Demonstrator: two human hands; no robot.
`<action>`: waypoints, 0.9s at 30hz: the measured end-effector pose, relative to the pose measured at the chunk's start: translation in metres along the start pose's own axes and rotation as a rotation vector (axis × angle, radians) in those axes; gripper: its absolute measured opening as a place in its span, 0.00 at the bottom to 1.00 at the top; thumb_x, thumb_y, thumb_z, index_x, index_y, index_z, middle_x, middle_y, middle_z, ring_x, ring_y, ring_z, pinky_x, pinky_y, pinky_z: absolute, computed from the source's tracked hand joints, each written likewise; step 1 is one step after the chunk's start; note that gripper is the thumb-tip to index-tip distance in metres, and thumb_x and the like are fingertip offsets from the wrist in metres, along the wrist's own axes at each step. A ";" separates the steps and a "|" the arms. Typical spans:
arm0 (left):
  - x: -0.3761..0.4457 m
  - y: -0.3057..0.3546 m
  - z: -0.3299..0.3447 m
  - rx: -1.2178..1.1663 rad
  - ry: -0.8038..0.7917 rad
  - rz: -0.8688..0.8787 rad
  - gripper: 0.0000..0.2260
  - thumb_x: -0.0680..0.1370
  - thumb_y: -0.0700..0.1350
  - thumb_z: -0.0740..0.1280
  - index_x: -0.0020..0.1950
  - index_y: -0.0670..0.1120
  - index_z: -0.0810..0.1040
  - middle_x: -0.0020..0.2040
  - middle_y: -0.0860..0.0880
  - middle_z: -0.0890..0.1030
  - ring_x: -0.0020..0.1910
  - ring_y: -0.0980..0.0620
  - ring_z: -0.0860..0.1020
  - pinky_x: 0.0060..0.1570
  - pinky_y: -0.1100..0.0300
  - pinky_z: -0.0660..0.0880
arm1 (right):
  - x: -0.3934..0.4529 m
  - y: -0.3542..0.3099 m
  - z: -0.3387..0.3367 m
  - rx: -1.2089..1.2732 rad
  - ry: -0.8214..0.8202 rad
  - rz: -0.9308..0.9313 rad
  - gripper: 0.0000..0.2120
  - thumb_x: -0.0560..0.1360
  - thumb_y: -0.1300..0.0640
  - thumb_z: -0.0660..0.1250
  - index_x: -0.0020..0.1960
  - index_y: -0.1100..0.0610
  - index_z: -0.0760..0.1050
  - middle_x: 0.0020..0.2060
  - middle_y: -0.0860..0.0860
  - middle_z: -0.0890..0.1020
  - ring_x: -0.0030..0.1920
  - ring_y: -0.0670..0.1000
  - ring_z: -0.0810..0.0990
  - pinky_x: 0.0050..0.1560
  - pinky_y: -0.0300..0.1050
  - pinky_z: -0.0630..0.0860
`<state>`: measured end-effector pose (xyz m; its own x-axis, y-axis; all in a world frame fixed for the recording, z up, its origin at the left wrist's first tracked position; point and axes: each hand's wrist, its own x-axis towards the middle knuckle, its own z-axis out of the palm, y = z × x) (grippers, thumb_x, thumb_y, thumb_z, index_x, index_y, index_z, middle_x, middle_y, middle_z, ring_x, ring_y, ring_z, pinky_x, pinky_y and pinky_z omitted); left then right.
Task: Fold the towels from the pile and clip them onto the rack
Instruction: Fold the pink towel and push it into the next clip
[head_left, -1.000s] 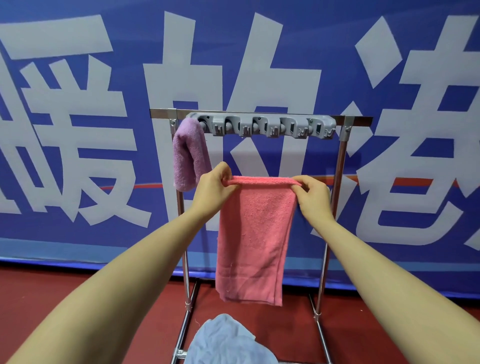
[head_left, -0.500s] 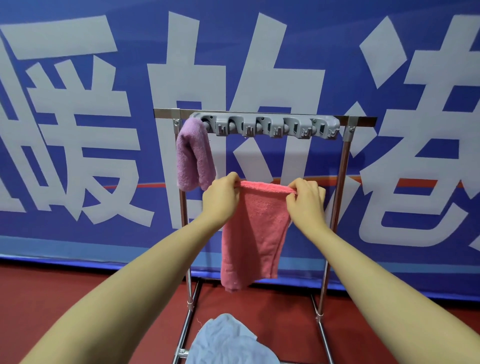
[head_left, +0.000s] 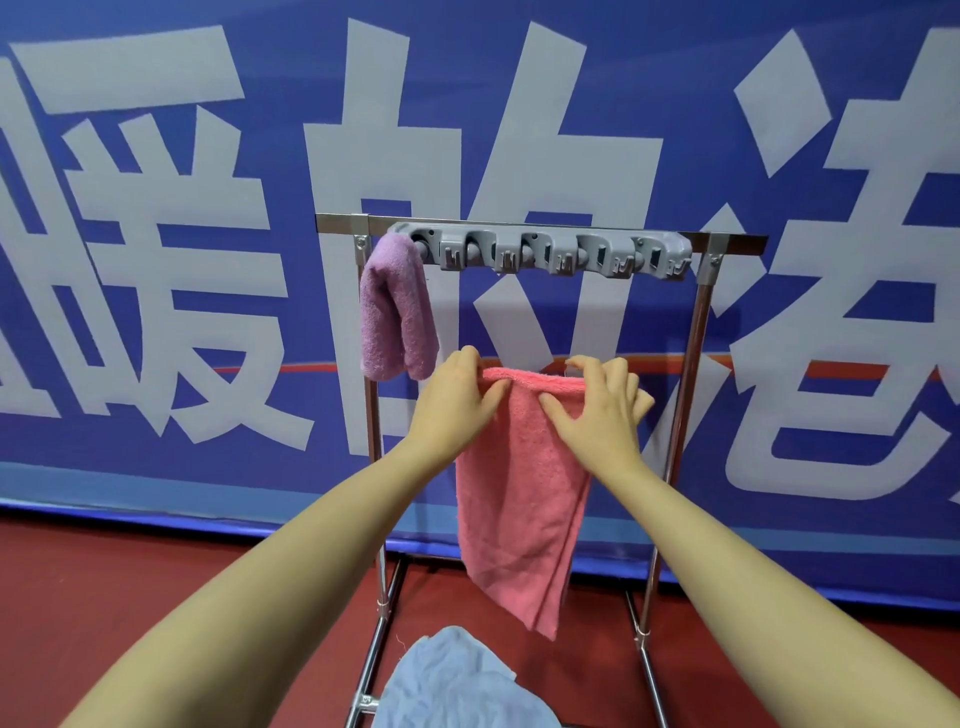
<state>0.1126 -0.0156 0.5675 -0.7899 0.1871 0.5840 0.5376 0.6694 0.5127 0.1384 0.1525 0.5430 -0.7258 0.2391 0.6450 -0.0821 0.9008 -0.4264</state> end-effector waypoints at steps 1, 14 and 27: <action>-0.001 0.000 0.000 0.010 -0.004 0.010 0.11 0.77 0.50 0.65 0.44 0.48 0.65 0.43 0.52 0.70 0.41 0.54 0.68 0.40 0.60 0.65 | 0.000 0.000 0.000 -0.002 -0.016 0.017 0.20 0.72 0.40 0.66 0.60 0.47 0.72 0.48 0.48 0.64 0.52 0.50 0.63 0.51 0.45 0.54; 0.010 -0.010 0.009 0.317 0.037 0.109 0.16 0.76 0.56 0.64 0.56 0.46 0.75 0.50 0.46 0.74 0.50 0.43 0.70 0.48 0.53 0.64 | 0.005 -0.026 -0.005 0.398 -0.146 0.125 0.06 0.70 0.45 0.71 0.42 0.47 0.81 0.45 0.47 0.65 0.50 0.47 0.62 0.45 0.20 0.49; 0.005 -0.007 0.008 0.042 -0.340 0.225 0.10 0.79 0.47 0.59 0.60 0.52 0.72 0.42 0.53 0.76 0.48 0.51 0.68 0.50 0.59 0.55 | -0.002 -0.018 -0.009 0.407 -0.212 0.120 0.08 0.70 0.45 0.71 0.46 0.47 0.82 0.44 0.47 0.65 0.51 0.48 0.63 0.45 0.27 0.54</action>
<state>0.1024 -0.0135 0.5619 -0.7100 0.5544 0.4342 0.7014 0.6122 0.3652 0.1471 0.1388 0.5555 -0.8666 0.2155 0.4501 -0.2194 0.6457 -0.7314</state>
